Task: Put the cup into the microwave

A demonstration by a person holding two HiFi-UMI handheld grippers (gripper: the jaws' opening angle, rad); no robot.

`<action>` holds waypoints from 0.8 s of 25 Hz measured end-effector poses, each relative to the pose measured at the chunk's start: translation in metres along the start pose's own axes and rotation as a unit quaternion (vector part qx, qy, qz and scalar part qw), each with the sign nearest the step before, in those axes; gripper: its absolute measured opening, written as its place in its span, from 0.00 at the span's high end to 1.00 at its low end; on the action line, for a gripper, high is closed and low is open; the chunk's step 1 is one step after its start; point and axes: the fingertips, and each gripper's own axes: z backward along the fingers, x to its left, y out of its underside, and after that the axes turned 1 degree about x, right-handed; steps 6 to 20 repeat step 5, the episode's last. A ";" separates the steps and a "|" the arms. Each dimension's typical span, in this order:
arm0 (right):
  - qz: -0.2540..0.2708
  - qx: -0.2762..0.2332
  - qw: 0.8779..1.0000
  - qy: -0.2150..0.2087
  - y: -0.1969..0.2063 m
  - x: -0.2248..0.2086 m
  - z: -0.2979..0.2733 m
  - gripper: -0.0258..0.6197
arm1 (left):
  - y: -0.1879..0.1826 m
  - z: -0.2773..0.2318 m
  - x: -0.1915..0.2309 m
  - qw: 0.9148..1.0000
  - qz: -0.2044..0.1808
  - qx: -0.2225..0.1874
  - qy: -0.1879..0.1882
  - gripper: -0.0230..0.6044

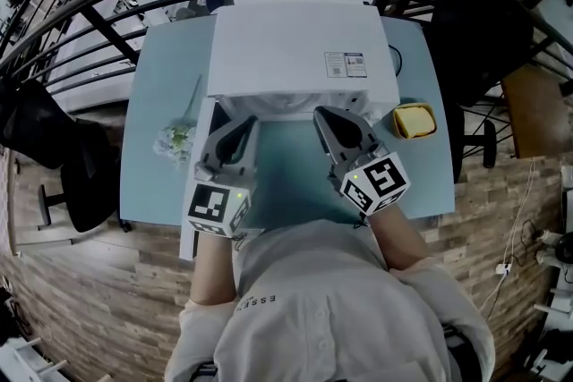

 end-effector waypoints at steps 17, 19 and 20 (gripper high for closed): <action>-0.002 -0.003 1.000 0.003 0.002 -0.004 -0.001 0.94 | 0.001 -0.003 0.001 1.000 0.000 0.000 -0.001 0.96; -0.002 -0.003 1.000 0.003 0.002 -0.004 -0.001 0.94 | 0.001 -0.003 0.001 1.000 0.000 0.000 -0.001 0.96; -0.002 -0.003 1.000 0.003 0.002 -0.004 -0.001 0.94 | 0.001 -0.003 0.001 1.000 0.000 0.000 -0.001 0.96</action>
